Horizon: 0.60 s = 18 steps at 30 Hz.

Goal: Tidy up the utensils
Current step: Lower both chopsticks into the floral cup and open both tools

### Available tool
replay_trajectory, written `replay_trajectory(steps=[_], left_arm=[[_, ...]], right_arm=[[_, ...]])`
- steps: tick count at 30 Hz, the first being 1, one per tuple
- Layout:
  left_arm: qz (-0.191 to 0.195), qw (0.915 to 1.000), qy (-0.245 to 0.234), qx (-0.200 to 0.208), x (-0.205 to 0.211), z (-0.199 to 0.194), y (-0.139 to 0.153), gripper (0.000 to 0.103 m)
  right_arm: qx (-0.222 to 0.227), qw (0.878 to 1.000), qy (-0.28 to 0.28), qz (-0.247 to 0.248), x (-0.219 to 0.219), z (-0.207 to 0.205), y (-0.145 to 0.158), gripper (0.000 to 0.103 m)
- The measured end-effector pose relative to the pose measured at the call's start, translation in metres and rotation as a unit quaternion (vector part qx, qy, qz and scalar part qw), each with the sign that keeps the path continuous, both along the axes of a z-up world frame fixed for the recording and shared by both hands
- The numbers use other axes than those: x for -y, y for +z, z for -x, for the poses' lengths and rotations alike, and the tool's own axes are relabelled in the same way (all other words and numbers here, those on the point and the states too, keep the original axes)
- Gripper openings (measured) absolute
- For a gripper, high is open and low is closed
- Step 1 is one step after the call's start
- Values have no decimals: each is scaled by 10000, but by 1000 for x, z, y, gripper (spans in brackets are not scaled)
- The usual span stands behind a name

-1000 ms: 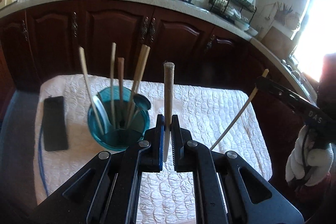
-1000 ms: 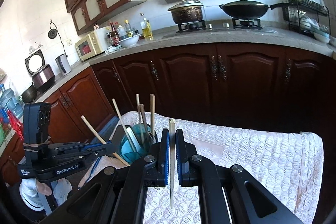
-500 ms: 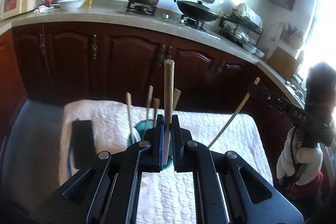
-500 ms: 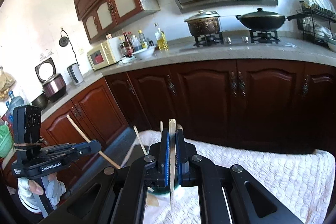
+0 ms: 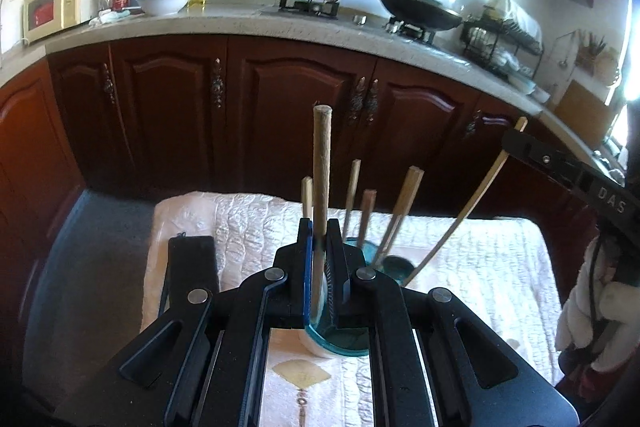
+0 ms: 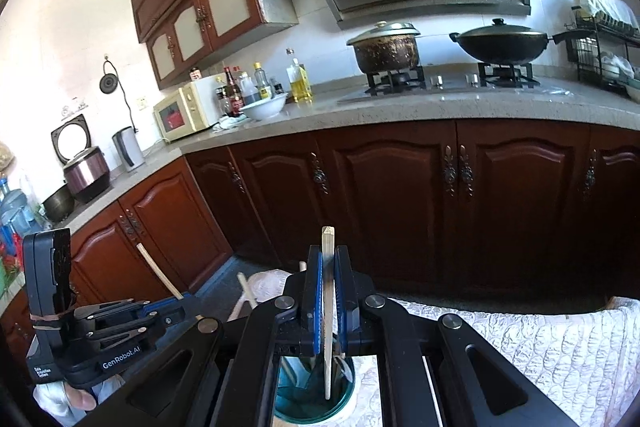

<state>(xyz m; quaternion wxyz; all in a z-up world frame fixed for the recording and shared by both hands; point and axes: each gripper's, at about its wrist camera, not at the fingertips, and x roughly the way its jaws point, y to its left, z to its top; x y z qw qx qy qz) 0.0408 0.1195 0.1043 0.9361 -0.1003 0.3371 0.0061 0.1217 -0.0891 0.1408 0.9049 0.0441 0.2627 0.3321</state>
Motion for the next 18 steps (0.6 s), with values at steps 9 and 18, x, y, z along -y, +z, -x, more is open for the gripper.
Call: replay_trajectory(steps=[9,18], left_arm=[[123,9993,6,-339,6,-12,-32,5],[205,9987,27,-475,12,-15,-43,6]], right_arm=[[-596,9982,41,48,5,-13,-45,5],[-1125,9936,93,85,6,-22,-80,6]])
